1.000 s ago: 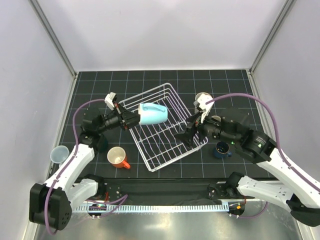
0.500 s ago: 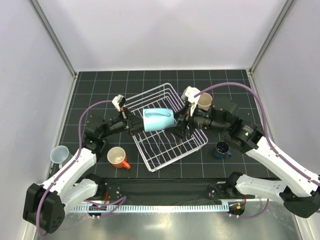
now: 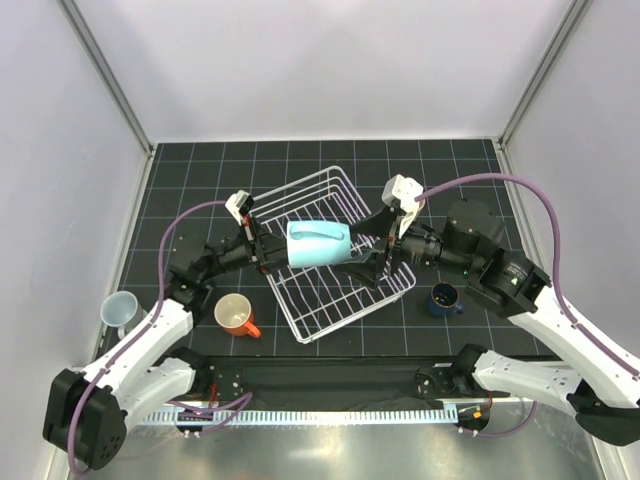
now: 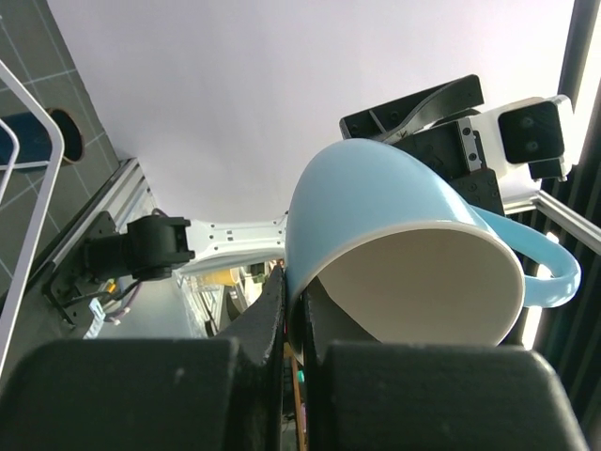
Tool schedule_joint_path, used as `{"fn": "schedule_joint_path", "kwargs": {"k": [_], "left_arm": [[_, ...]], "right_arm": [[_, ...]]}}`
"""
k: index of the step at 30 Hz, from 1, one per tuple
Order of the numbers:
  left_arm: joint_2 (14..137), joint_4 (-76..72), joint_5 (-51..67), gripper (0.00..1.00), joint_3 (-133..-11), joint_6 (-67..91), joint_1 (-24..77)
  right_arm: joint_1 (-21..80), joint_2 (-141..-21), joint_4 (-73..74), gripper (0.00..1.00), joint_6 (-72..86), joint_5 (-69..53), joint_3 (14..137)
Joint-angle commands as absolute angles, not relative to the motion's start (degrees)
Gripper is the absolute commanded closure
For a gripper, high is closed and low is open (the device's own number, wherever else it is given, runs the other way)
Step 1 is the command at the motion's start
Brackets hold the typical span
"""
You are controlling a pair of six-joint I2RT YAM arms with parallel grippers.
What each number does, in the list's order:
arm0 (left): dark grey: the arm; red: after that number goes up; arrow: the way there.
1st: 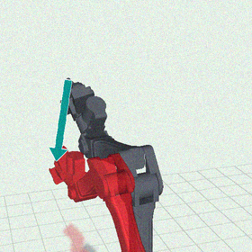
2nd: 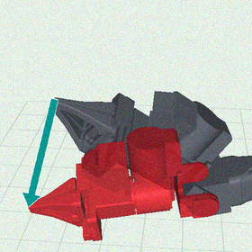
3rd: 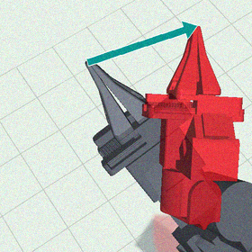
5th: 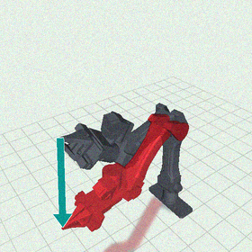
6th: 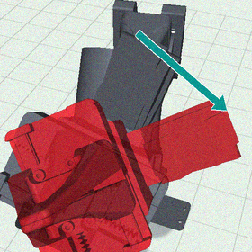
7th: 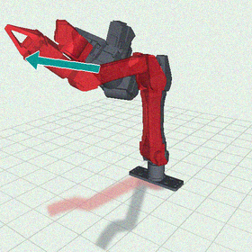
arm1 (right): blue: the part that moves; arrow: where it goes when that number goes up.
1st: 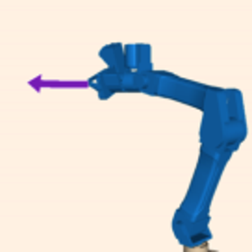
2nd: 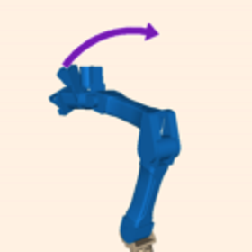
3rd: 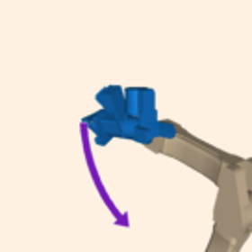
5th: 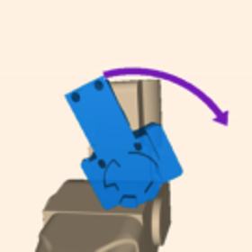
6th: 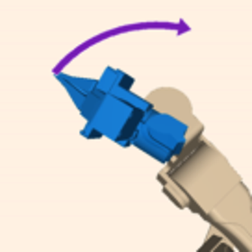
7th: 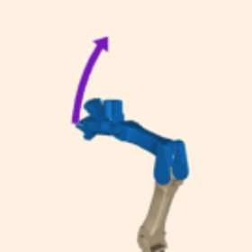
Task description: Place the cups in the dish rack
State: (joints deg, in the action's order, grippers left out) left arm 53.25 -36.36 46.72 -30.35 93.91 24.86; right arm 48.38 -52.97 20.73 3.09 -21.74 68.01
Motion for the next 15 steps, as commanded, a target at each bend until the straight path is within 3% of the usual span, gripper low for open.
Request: {"fn": "schedule_joint_path", "kwargs": {"k": [1, 15], "left_arm": [[50.8, -42.9, 47.5, 0.99, -31.5, 95.8, 25.6], [50.4, -42.8, 46.5, 1.00, -30.4, 97.8, 27.1]], "right_arm": [[48.9, -51.9, 16.8, 0.13, 2.6, -22.9, 70.3], [48.9, -59.2, 17.3, 0.18, 1.0, -26.5, 78.8]]}}
